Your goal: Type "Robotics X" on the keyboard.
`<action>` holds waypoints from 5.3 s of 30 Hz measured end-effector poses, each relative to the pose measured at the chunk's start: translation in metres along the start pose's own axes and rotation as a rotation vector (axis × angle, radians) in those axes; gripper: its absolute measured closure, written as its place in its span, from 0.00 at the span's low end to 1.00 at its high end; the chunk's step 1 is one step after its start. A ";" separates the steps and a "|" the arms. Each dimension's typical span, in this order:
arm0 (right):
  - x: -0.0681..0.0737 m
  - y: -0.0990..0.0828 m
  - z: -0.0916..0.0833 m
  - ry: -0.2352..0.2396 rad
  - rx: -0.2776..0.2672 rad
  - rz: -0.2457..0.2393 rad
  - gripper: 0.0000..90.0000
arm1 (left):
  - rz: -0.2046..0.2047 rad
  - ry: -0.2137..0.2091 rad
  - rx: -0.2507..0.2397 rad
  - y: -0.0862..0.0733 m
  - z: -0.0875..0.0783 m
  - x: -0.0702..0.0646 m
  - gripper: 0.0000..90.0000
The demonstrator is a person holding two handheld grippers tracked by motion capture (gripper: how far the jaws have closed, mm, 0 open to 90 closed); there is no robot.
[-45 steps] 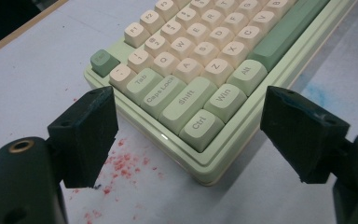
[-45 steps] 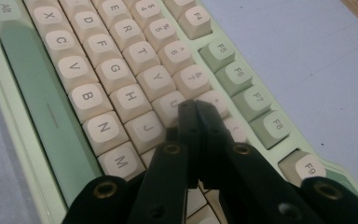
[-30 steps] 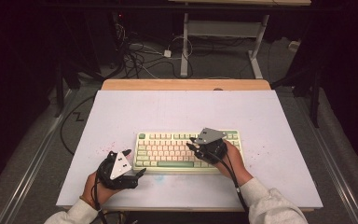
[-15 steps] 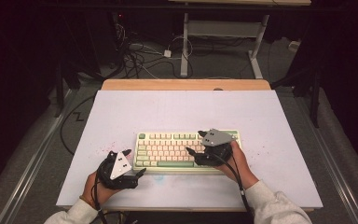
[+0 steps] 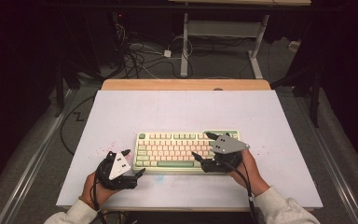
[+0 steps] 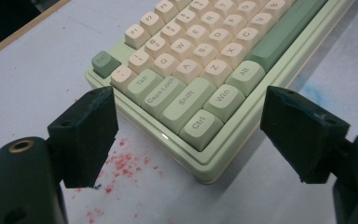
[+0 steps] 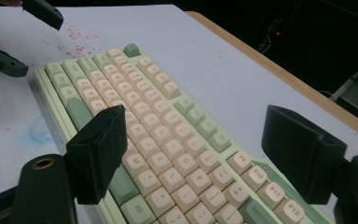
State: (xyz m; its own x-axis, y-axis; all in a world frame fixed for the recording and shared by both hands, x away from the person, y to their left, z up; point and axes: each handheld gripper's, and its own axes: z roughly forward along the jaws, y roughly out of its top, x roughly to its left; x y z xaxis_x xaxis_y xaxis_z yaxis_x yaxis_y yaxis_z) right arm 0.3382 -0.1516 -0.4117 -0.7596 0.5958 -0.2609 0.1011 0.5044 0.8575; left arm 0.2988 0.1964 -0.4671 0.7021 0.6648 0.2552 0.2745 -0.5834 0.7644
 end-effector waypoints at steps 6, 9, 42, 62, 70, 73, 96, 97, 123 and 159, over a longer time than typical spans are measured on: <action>0.002 -0.004 -0.015 -0.017 -0.020 0.001 0.22 | 0.004 -0.008 -0.007 0.003 0.000 -0.003 0.20; 0.002 -0.007 -0.022 -0.021 -0.022 -0.007 0.22 | 0.006 -0.008 -0.005 0.004 -0.001 -0.003 0.20; -0.006 -0.063 -0.075 -0.127 0.029 -0.013 0.23 | 0.037 -0.196 0.048 0.055 0.005 0.005 0.97; -0.006 -0.072 -0.072 -0.123 0.066 -0.019 0.23 | 0.129 -0.246 0.162 0.083 0.051 -0.008 0.97; -0.006 -0.072 -0.071 -0.125 0.072 -0.020 0.23 | 0.125 -0.248 0.177 0.080 0.056 -0.009 0.97; -0.006 -0.072 -0.070 -0.124 0.077 -0.022 0.23 | 0.119 -0.247 0.181 0.079 0.058 -0.008 0.97; -0.007 -0.073 -0.071 -0.126 0.078 -0.021 0.24 | 0.140 -0.244 0.197 0.079 0.064 -0.009 0.97; -0.007 -0.073 -0.071 -0.127 0.077 -0.023 0.24 | 0.139 -0.244 0.198 0.079 0.064 -0.009 0.97; -0.005 -0.072 -0.070 -0.131 0.084 -0.027 0.24 | 0.141 -0.206 0.155 0.083 0.055 -0.008 0.97; -0.006 -0.072 -0.068 -0.132 0.089 -0.029 0.24 | 0.095 -0.138 0.091 0.065 0.040 0.008 0.97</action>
State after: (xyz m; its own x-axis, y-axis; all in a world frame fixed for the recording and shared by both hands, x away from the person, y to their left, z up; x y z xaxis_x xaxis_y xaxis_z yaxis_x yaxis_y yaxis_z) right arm 0.2917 -0.2345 -0.4419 -0.6723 0.6543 -0.3462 0.1412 0.5725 0.8077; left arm 0.3486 0.1455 -0.4386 0.8095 0.5381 0.2349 0.2569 -0.6844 0.6824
